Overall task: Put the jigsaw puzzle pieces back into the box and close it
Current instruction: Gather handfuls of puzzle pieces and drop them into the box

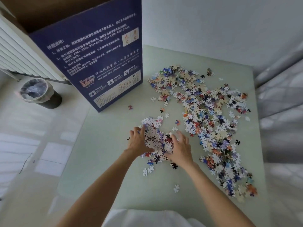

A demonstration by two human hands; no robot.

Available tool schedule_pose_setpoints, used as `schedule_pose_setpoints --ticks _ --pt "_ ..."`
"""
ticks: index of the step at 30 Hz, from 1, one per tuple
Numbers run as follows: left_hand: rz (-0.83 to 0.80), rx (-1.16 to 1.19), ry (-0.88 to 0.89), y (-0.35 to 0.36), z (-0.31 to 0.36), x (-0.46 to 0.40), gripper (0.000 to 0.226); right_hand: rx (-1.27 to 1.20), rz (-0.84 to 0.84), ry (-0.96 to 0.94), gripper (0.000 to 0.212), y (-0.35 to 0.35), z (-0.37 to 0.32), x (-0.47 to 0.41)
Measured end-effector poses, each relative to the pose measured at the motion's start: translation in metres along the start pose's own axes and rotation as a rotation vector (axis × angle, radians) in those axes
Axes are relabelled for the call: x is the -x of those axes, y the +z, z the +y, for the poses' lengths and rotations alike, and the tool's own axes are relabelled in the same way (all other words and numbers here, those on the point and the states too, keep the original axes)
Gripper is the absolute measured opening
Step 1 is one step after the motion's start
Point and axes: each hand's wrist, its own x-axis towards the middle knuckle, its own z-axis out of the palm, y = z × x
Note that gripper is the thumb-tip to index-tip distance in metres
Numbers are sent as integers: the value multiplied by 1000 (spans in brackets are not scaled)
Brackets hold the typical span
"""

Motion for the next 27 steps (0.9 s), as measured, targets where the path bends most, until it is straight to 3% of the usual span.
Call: schedule_pose_setpoints --ticks 3,11,18,27 --pt "-6 -125 64 5 4 -1 123 -8 -89 211 104 3 0 4" --pt "27 -83 144 11 1 8 90 -19 -102 66 96 11 -37 -15" --pt "8 70 156 5 -1 8 67 -73 -56 0 68 10 -42 -18" --pt "105 37 202 -5 -6 6 38 -75 54 -110 34 4 -37 -21"
